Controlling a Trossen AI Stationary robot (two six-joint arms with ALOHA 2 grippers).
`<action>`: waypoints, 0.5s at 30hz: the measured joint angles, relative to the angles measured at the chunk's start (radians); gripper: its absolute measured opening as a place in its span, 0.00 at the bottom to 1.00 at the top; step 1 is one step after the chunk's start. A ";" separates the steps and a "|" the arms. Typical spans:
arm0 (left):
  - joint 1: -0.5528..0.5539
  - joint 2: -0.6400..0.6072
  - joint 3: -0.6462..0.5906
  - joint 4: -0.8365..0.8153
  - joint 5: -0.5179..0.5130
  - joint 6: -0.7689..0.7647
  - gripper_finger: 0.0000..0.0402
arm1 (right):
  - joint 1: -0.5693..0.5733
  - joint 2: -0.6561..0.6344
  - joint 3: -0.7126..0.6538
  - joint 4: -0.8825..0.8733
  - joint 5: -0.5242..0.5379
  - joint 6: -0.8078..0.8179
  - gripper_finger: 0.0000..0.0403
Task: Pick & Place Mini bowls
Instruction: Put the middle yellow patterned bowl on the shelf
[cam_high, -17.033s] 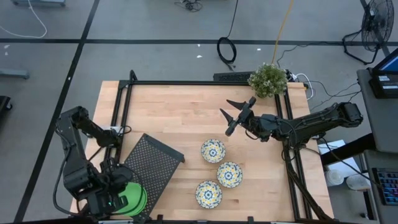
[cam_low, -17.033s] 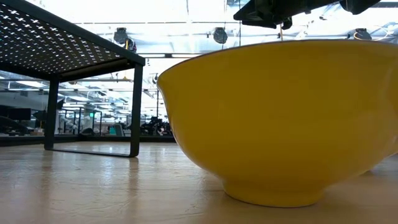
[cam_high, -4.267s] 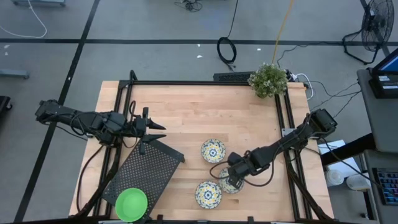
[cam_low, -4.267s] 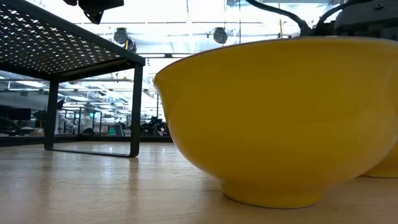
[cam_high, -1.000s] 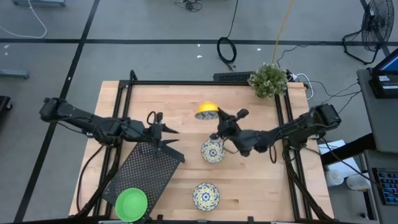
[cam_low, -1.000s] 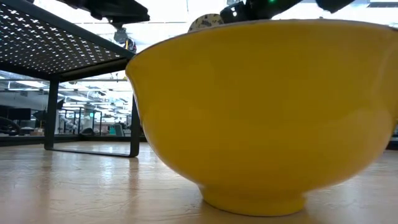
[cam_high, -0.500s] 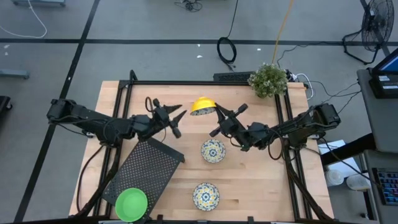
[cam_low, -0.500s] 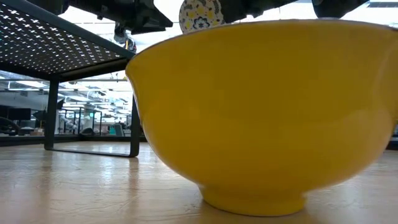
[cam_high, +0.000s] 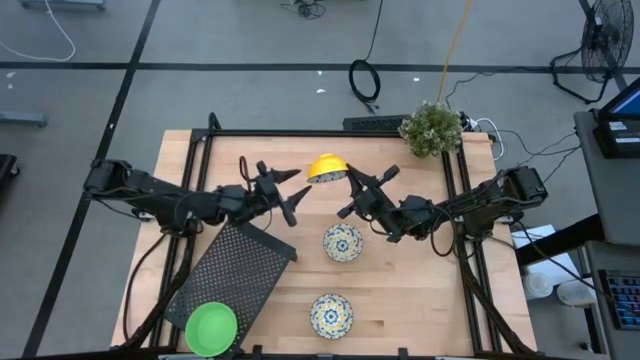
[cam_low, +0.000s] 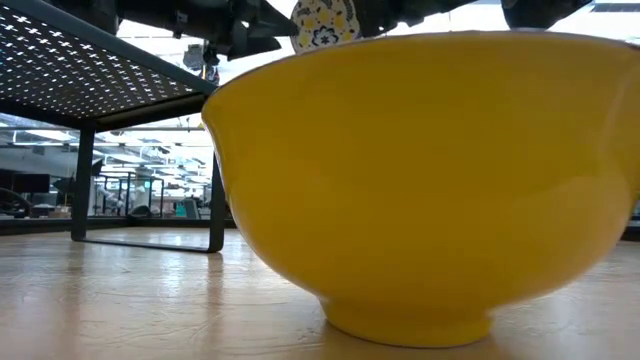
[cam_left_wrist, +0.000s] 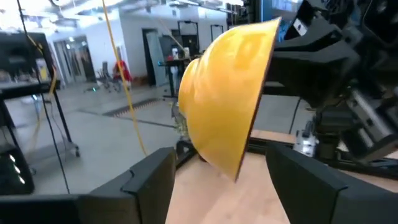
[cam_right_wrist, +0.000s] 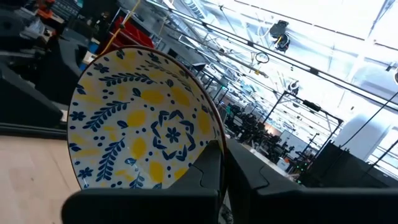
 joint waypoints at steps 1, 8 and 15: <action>0.001 0.008 0.000 0.020 0.000 0.021 0.63 | 0.000 0.000 0.000 0.000 0.000 0.001 0.00; 0.007 0.060 0.029 0.095 -0.005 0.110 0.59 | -0.001 0.000 0.000 -0.002 0.000 0.004 0.00; 0.046 0.062 0.062 0.086 -0.006 0.089 0.52 | -0.001 0.000 0.001 -0.002 0.000 0.015 0.00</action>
